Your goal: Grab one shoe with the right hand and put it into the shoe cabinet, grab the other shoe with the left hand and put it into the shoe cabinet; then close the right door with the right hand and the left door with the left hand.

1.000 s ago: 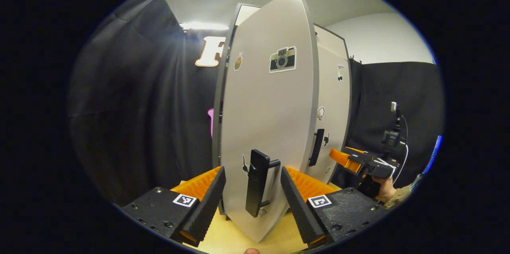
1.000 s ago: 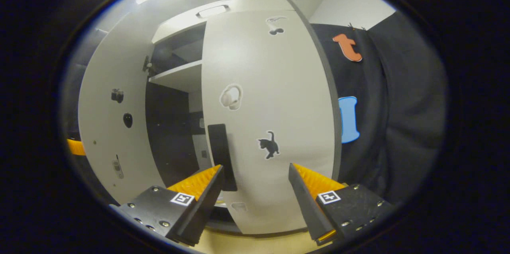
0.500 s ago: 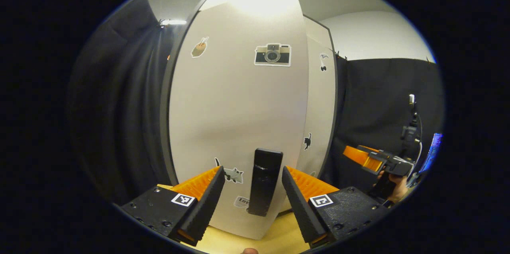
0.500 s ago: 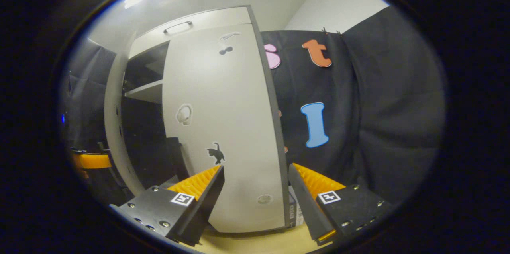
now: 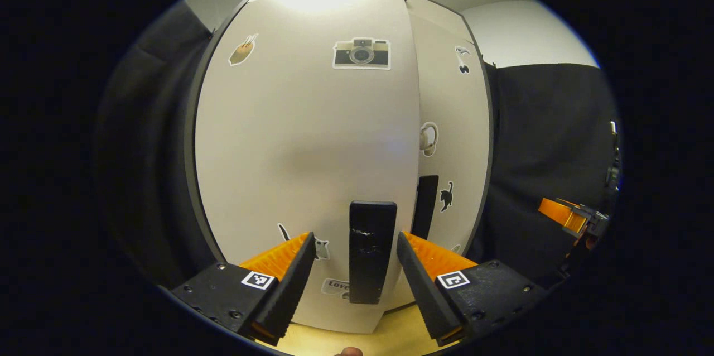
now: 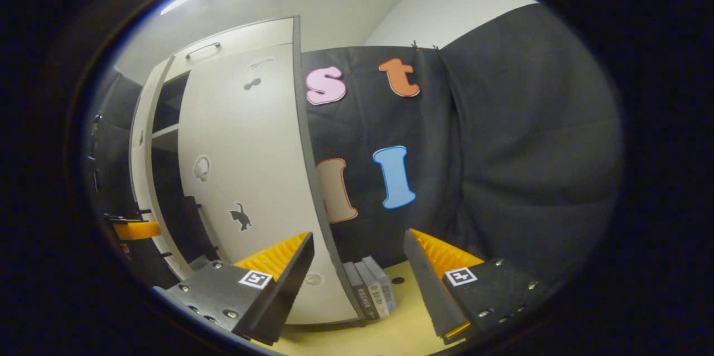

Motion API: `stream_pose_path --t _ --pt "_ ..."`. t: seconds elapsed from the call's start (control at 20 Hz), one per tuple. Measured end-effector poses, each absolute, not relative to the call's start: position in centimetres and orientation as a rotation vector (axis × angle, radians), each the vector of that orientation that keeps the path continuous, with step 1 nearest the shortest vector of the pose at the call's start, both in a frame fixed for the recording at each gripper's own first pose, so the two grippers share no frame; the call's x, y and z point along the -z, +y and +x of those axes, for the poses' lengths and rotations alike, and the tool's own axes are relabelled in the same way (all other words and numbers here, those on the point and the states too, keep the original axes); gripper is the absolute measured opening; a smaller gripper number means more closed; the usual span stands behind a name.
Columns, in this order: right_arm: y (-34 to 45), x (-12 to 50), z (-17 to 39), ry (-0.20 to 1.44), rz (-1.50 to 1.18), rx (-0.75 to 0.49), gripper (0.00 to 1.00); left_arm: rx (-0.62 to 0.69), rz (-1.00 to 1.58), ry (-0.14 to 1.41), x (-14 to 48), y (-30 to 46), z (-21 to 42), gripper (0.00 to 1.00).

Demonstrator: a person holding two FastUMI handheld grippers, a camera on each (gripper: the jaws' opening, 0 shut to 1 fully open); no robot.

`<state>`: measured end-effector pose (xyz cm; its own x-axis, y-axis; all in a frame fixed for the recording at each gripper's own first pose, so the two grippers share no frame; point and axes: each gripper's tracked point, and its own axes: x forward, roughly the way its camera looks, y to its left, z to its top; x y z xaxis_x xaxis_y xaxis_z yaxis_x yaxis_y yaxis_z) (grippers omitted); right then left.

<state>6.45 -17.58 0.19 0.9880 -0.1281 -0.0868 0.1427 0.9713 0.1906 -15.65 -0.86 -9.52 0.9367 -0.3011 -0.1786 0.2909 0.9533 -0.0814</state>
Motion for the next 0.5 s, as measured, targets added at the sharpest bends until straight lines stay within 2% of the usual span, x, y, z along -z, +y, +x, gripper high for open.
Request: stream_pose_path --t 0.35,0.5 --pt "-19.4 0.1 6.8 0.071 0.202 0.155 0.97 0.173 -0.039 0.165 9.7 -0.8 -11.8 0.92" --pt "-19.0 0.1 7.4 0.072 0.190 0.140 0.96 0.119 -0.016 0.154 9.8 -1.2 -10.7 0.90"
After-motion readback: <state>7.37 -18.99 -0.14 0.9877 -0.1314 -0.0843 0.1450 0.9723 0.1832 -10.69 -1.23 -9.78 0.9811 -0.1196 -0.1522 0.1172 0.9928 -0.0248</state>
